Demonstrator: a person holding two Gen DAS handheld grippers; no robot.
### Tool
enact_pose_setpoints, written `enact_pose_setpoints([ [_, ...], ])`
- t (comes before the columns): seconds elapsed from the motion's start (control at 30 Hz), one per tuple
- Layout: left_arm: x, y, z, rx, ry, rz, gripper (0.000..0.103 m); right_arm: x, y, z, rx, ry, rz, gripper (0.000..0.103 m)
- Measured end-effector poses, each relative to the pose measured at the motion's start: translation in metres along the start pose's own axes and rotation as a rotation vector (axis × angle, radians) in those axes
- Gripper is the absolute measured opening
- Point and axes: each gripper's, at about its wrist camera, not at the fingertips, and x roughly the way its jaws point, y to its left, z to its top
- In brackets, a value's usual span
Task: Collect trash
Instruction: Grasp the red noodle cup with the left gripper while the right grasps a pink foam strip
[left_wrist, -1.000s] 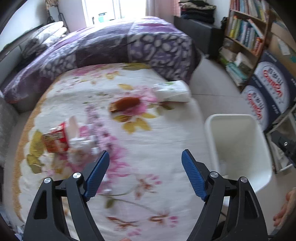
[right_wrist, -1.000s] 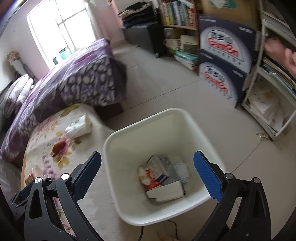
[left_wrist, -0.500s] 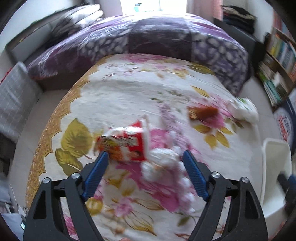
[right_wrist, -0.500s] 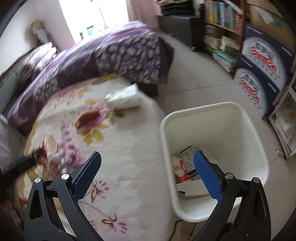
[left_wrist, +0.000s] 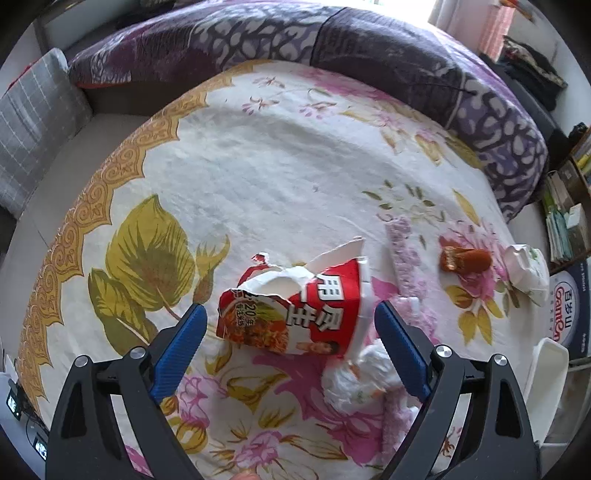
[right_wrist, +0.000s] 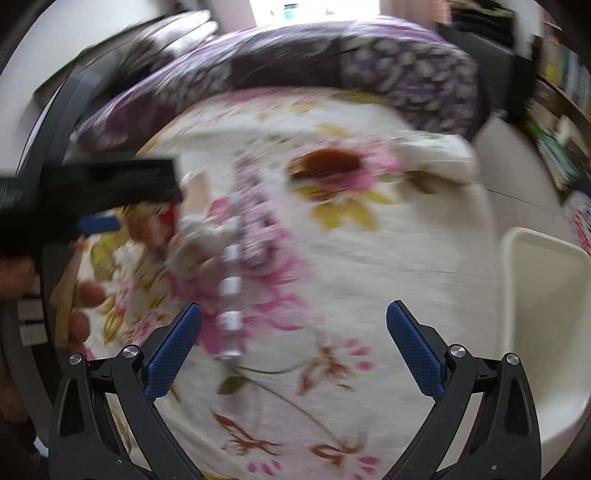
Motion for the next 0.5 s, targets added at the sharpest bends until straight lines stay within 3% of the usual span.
enact_pose_setpoints([
  [0.17, 0.01, 0.001, 0.001, -0.002, 0.024, -0.007, 0.089, 0.023, 0.026, -0.003, -0.079, 0.041, -0.002, 0.095],
  [0.23, 0.013, 0.0, 0.001, 0.02, 0.027, 0.003, 0.089, 0.026, 0.027, -0.004, -0.062, 0.039, 0.018, 0.09],
  [0.27, 0.017, 0.001, 0.0, 0.021, 0.039, -0.009, 0.089, 0.027, 0.026, -0.004, -0.056, 0.041, 0.026, 0.084],
  [0.3, 0.019, 0.002, 0.0, 0.018, 0.045, -0.013, 0.089, 0.03, 0.027, -0.004, -0.048, 0.049, 0.037, 0.067],
  [0.33, 0.02, 0.003, 0.0, 0.015, 0.046, -0.018, 0.087, 0.033, 0.026, -0.004, -0.042, 0.063, 0.048, 0.058],
  [0.37, 0.02, 0.005, 0.0, 0.012, 0.044, -0.028, 0.086, 0.033, 0.025, -0.004, -0.036, 0.063, 0.053, 0.055],
  [0.43, 0.016, 0.009, 0.001, 0.011, 0.023, -0.033, 0.085, 0.031, 0.022, -0.004, -0.023, 0.061, 0.072, 0.022],
  [0.5, 0.01, 0.009, 0.001, 0.014, -0.004, -0.032, 0.084, 0.031, 0.015, -0.002, 0.012, 0.076, 0.106, 0.019],
])
